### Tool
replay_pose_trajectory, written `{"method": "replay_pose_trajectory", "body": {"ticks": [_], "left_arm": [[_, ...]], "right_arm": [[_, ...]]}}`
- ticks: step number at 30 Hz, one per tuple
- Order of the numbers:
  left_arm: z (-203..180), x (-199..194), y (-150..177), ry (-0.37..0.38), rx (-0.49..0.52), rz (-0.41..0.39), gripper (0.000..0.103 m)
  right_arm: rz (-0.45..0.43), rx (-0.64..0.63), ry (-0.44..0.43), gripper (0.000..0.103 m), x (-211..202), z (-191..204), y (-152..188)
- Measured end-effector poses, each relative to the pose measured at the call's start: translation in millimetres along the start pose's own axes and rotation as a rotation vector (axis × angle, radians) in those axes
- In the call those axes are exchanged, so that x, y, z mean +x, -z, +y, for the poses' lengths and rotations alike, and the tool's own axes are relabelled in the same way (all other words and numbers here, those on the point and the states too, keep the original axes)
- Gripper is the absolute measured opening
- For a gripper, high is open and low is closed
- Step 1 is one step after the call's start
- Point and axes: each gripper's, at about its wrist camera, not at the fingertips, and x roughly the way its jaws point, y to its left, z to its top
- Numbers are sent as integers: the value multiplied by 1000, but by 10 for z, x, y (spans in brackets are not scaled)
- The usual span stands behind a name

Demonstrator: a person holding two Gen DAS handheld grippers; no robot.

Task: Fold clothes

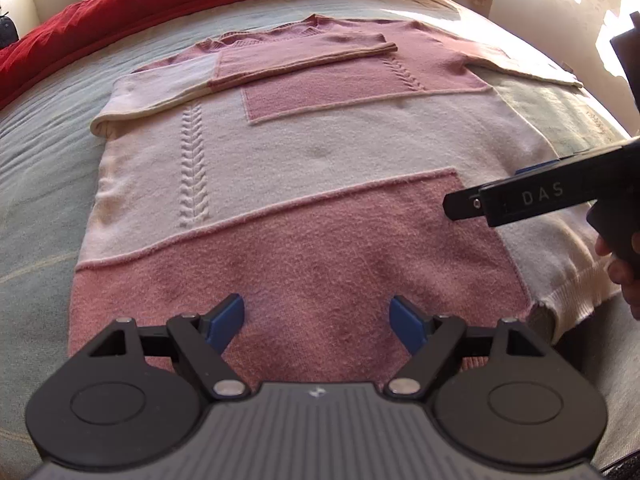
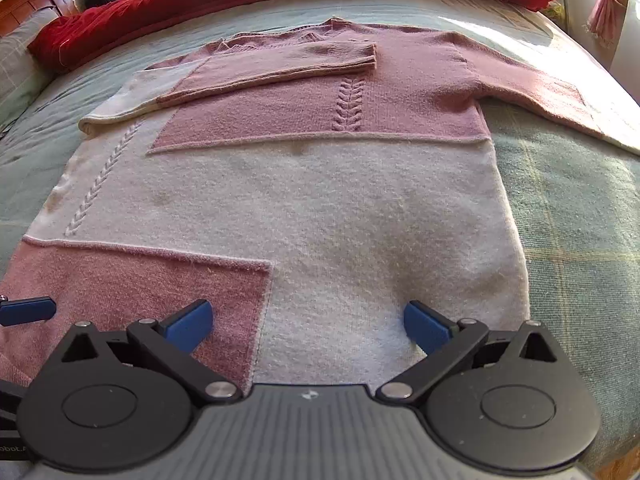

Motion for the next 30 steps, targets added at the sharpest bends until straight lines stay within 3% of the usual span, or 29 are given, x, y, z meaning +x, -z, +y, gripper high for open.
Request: {"method": "replay_pose_trajectory", "body": {"ticks": [6,18,23,30], "left_arm": [[308,-146,-86,28,-55,-50,80],[1566,332,-832,140,-493,-71,80],[1756,552,-834,136,-562,-32,80],[1782,424,-922,138,-554,-48,80]], "right_arm": [[-18,4,-5,103,0,-13,26],[-27,-4,-12,103,9,-17,35],[-26,-2,-16,103,15,-22,35],[-20,12,-34,103,13,-60,14]]}}
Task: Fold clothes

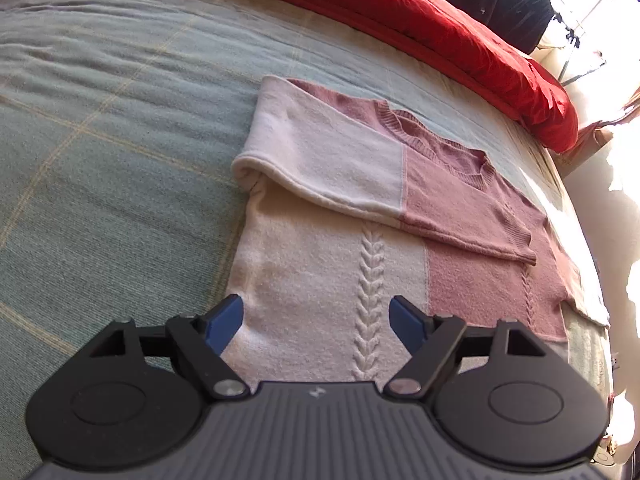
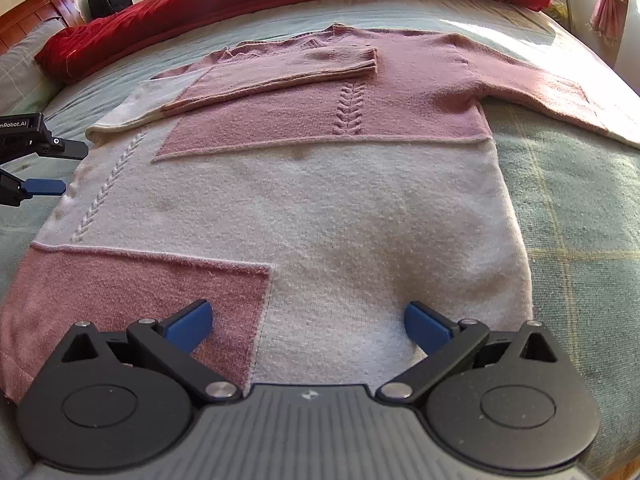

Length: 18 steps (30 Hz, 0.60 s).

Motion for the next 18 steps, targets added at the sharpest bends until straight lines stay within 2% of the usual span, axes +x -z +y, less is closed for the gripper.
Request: {"method": "replay_pose_trajectory", "body": {"ticks": [4,6,9,12,16,18], "left_arm": [[-26,40,60,9,26,49,81],[24,83,95,-22,28,70,79],[83,28,76,-14,-4,51,79],[37,-21,-74,-15,10,9,79],[10,99,-295,14,-16,-1,80],[13,192,-349,3,-26,5,80]], "right_arm": [[3,-17,16,103,12,32,3],[1,-16,12,103,7,23,7],[1,-15,8,103,3,16,8],[2,-16,8,103,5,18,7],[1,-23,19,103,16,37,11],[0,-22,17,103,15,30,12]]}}
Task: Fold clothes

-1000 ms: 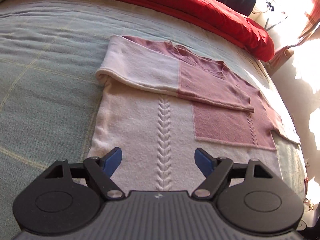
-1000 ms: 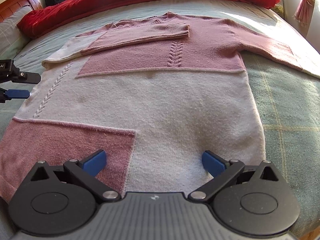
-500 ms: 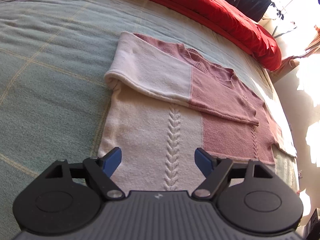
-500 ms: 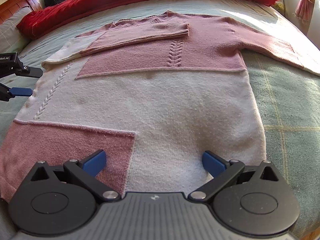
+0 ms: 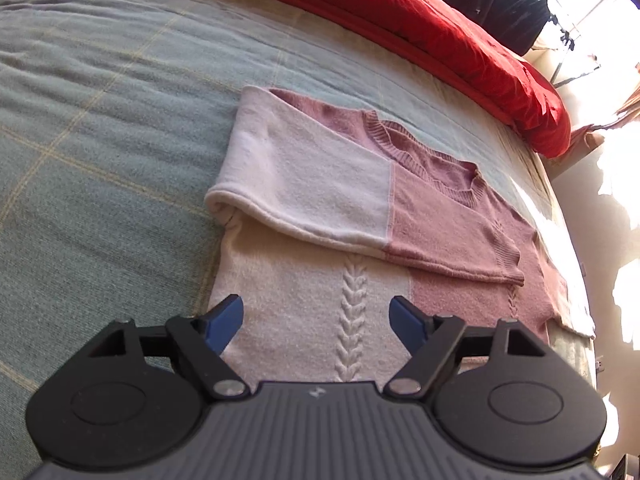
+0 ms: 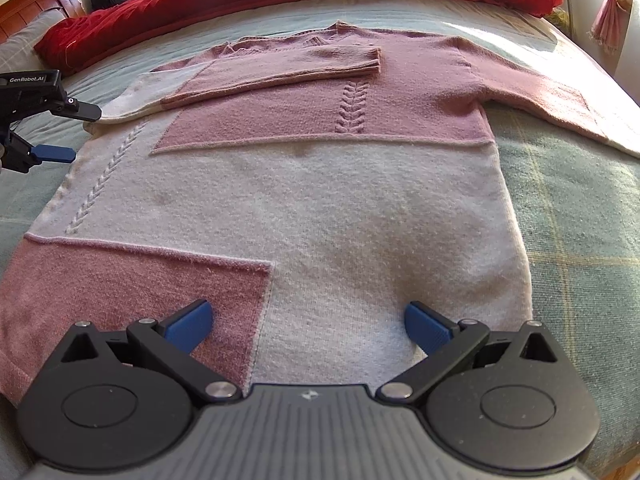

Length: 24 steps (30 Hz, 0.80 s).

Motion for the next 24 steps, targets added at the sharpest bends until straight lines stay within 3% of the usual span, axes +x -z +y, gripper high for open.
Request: {"method": "replay_pose_trajectory", "body": {"ticks": [6,12,17,21,24], "left_arm": [[95,28,-54,-56,-31,-19,80],[52,48,-196,35,-55,-33,80],[25,239,-186,-33,-29,-4,80],[-7,70,-177,-60,-20,0,80],[-114,-204,-93,-41,23,4,80]], "right_arm": [[0,-1,-5,103,7,-13,-6],[2,-9,7,103,15,8,-8],[5,-7,8,103,20,21,-5],[17,-4,16,103,43,31,-18],[25,-24,34,103,68,64,-22]]}}
